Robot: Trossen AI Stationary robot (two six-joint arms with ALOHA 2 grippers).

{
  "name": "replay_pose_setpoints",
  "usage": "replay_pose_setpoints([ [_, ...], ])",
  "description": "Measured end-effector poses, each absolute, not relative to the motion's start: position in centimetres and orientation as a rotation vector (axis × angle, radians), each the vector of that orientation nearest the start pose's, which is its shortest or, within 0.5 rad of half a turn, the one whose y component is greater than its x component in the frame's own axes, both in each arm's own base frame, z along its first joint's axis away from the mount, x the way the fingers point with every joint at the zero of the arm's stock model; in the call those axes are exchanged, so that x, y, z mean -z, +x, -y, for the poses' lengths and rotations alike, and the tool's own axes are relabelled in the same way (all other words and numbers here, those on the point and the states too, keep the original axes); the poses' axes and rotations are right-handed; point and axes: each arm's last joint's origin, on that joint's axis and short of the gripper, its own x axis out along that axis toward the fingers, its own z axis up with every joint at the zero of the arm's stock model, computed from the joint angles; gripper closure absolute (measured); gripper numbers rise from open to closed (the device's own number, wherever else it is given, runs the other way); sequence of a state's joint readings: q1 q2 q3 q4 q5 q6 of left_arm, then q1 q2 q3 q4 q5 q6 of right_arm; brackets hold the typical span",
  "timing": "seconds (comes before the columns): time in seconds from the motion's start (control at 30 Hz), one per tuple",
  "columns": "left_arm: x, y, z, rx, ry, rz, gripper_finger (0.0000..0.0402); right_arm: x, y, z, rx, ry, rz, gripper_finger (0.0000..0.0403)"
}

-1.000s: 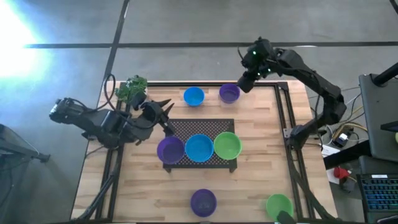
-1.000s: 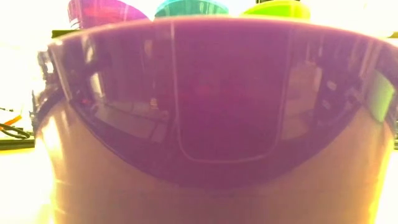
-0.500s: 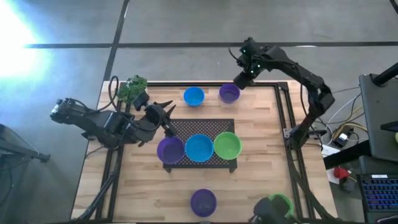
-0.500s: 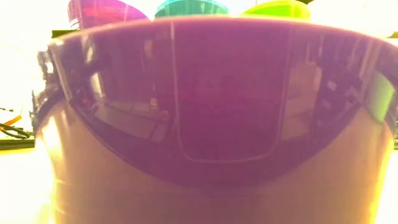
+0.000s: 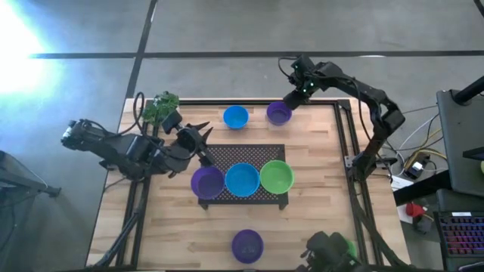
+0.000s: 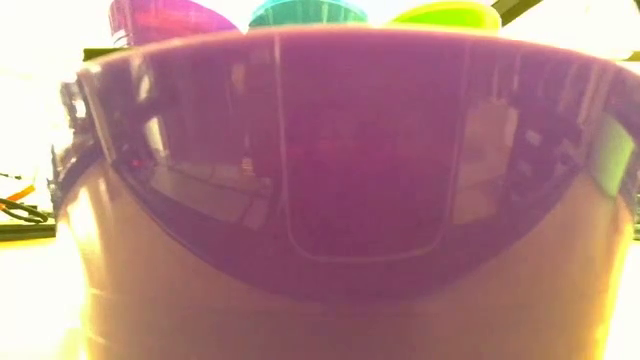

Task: Pick & Place Mini bowls
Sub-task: Stack the top violet bowl on the violet bowl on the shelf

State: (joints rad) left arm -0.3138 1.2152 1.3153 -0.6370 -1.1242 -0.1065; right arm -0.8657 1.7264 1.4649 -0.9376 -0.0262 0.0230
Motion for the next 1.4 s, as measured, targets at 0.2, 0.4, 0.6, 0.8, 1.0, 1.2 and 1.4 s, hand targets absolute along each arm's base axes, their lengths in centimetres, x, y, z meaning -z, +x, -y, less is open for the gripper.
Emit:
replay_pose_setpoints([
  [0.2,-38.9,23.2,4.8,-0.816,0.234,-0.366,0.0319,-23.8,22.6,26.7,0.717,0.544,-1.081,0.0335],
  [0.4,-38.9,23.3,4.8,-0.817,0.229,-0.365,0.0319,-21.5,22.2,26.8,0.73,0.567,-1.034,0.0335],
  [0.6,-38.9,23.3,4.8,-0.818,0.22,-0.361,0.0319,-20.4,21.9,26.9,0.754,0.594,-0.999,0.0335],
  [0.8,-38.9,23.3,4.8,-0.819,0.216,-0.359,0.0319,-19.6,21.6,26.7,0.756,0.606,-1.003,0.0335],
  [1.0,-38.9,23.3,4.8,-0.821,0.215,-0.359,0.0319,-18.5,21.4,26.5,0.763,0.608,-0.99,0.0335],
  [1.2,-38.9,23.3,4.7,-0.823,0.219,-0.361,0.0319,-18.0,21.2,26.4,0.767,0.614,-0.987,0.0335],
  [1.4,-38.9,23.3,4.7,-0.823,0.22,-0.362,0.0319,-17.5,21.2,26.3,0.78,0.622,-0.962,0.0335],
])
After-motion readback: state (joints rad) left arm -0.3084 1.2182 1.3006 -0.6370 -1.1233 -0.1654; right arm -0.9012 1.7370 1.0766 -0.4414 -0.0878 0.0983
